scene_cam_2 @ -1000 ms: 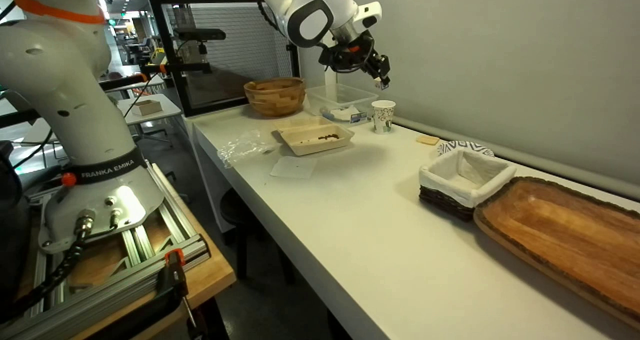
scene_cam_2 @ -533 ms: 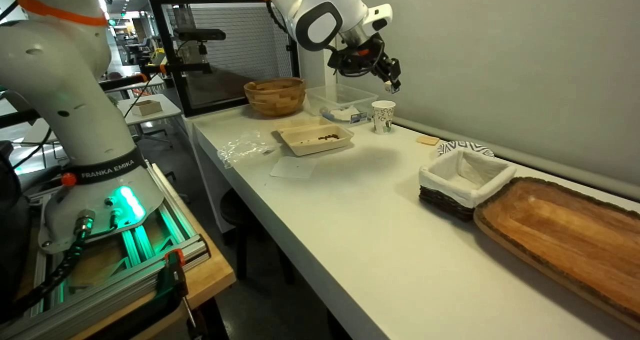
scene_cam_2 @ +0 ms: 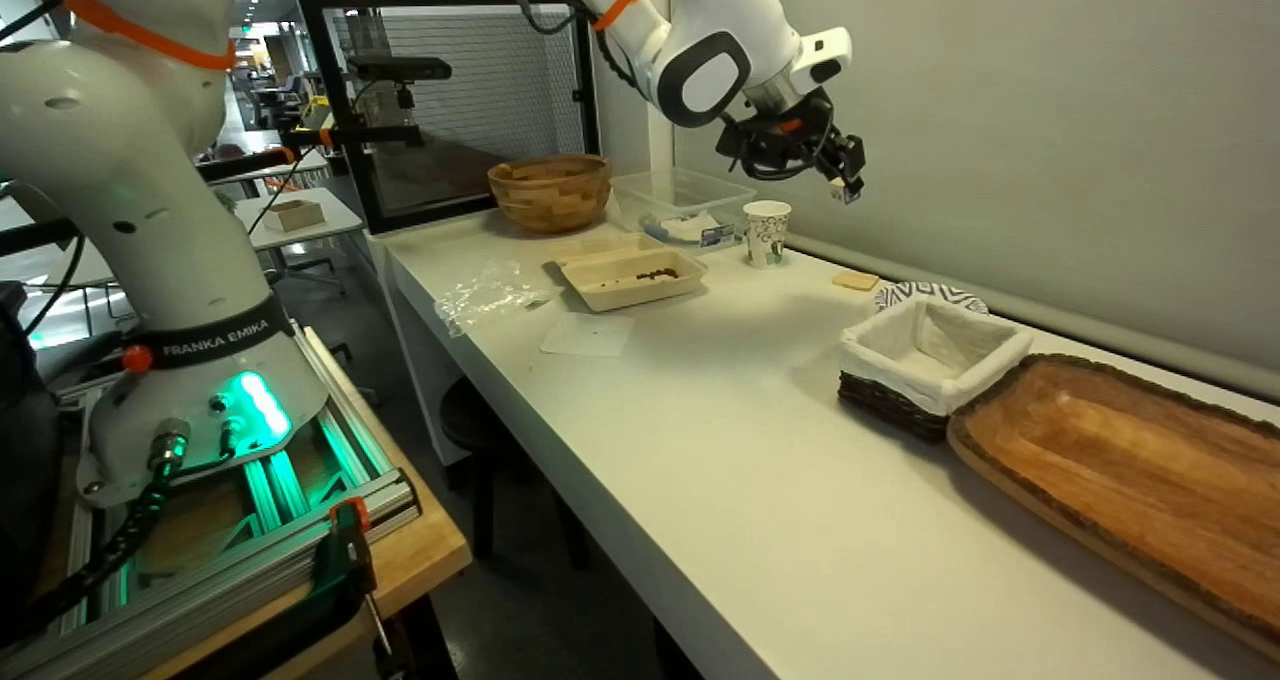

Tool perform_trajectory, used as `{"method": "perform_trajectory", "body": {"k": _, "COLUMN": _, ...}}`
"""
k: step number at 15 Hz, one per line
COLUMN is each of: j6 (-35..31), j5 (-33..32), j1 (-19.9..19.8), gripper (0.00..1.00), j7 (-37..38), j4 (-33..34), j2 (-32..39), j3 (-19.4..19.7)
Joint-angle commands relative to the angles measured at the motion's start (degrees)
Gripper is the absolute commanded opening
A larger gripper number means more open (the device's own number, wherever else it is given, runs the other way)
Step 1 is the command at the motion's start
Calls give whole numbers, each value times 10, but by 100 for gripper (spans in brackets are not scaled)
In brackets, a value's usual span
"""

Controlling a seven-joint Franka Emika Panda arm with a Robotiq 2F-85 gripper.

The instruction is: Put the square block on the wooden mat

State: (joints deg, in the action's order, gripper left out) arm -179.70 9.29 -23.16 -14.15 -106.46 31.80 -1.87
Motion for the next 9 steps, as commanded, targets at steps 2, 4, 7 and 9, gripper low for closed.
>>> {"method": "perform_trajectory", "body": {"k": 2, "j6": 50, "j5": 0, "j1": -29, "gripper": 9, "j7": -17, "j4": 123, "j2": 93, "j3": -42}}
{"method": "perform_trajectory", "body": {"k": 4, "j6": 67, "j5": -1, "j1": -35, "gripper": 9, "j7": -24, "j4": 161, "j2": 124, "j3": -54}}
{"method": "perform_trajectory", "body": {"k": 7, "j6": 83, "j5": -24, "j1": -34, "gripper": 9, "j7": -20, "j4": 200, "j2": 159, "j3": -53}}
{"method": "perform_trajectory", "body": {"k": 9, "j6": 92, "j5": -33, "j1": -36, "gripper": 9, "j7": -29, "j4": 224, "j2": 184, "j3": -56}}
